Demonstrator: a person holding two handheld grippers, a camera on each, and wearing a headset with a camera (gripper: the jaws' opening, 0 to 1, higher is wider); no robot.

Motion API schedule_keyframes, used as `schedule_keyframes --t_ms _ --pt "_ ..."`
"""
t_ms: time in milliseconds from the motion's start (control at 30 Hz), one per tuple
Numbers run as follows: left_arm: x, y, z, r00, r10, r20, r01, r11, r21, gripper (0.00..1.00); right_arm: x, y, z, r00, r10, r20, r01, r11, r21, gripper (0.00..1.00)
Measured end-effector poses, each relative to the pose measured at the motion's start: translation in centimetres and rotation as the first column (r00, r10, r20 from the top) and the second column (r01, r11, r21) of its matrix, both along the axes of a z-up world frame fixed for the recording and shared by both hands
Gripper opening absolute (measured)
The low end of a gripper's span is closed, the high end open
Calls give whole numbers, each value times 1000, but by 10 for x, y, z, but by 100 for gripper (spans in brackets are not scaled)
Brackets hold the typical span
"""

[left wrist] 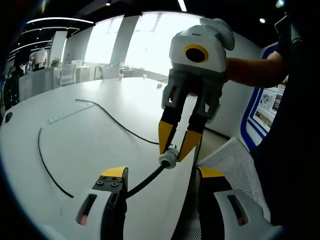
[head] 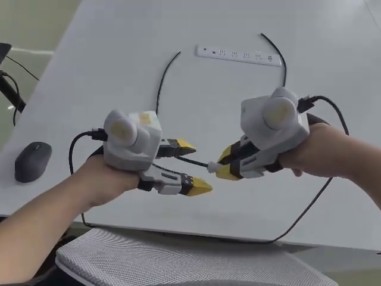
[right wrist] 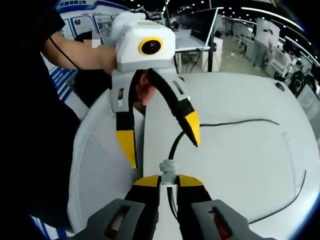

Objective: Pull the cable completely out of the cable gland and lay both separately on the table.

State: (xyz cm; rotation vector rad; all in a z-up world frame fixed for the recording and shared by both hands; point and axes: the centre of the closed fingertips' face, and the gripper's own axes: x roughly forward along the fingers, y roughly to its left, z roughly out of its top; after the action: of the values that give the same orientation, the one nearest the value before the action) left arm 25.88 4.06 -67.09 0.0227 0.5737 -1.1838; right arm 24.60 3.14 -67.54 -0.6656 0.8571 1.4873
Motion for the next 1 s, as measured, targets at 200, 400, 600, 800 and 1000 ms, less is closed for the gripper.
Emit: schedule_keyframes --t_ms 200,400,600,800,1000 --pt "0 -7 5 1000 -23 -8 22 999 -32 47 -3 0 1 999 33 12 -33 999 -11 6" --pt "-3 -10 5 999 -46 -12 45 998 -35 37 -6 1 4 998 53 20 -53 999 -5 6" --pt "-5 -12 6 998 -58 -16 58 997 -48 31 -7 1 5 998 61 20 -61 998 -5 6" --pt "-4 -14 5 997 -73 -8 72 996 -47 28 -9 0 5 997 79 28 -79 997 -6 6" --pt "-8 -20 5 994 -107 11 108 993 -43 23 -8 -4 3 995 94 35 -94 996 -8 6"
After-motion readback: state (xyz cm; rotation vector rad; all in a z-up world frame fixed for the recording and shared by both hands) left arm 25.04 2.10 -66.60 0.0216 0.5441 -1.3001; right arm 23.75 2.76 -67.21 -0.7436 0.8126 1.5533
